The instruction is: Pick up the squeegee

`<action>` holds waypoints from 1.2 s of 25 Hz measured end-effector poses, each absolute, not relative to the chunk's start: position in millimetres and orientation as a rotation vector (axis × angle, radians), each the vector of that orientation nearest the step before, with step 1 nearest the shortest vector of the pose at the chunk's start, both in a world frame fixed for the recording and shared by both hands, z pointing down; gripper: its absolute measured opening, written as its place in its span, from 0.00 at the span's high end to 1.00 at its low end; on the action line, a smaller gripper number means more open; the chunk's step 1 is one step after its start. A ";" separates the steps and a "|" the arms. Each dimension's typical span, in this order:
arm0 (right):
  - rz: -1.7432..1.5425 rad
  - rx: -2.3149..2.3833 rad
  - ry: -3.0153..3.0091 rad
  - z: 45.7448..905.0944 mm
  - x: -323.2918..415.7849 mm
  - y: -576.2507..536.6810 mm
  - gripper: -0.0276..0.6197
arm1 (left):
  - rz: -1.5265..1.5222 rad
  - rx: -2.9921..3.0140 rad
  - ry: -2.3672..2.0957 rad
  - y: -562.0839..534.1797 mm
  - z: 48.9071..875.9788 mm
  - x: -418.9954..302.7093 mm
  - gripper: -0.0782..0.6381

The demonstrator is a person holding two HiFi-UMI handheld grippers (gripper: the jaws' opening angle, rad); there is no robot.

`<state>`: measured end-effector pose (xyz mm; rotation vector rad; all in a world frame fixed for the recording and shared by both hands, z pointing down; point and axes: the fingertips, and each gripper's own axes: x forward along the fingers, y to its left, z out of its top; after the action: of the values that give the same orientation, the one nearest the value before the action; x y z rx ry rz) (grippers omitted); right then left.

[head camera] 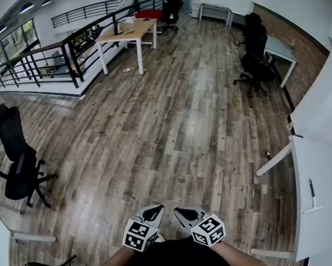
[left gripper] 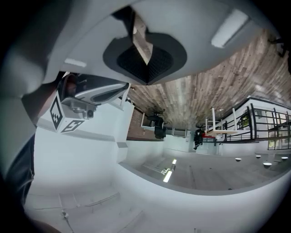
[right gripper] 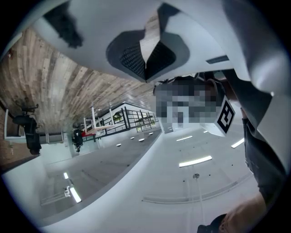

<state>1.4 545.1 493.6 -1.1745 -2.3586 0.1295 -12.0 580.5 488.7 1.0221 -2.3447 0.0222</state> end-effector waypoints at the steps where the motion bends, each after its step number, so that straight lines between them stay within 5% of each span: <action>1: 0.125 -1.186 -2.360 495.5 -5.9 547.1 0.95 | 0.028 1.009 -2.351 584.2 492.1 -19.3 0.88; 11: 0.139 -1.032 -2.414 500.8 -27.7 508.7 0.95 | 0.053 1.146 -2.328 549.1 500.7 -62.3 0.88; 30: 0.222 -0.792 -2.562 513.4 -22.3 251.7 0.95 | 0.143 1.390 -2.207 283.0 522.6 -52.3 0.88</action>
<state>-22.3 251.7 513.4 -0.7916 -2.5618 0.2225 -52.3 283.0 522.6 1.3899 -2.2074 0.1427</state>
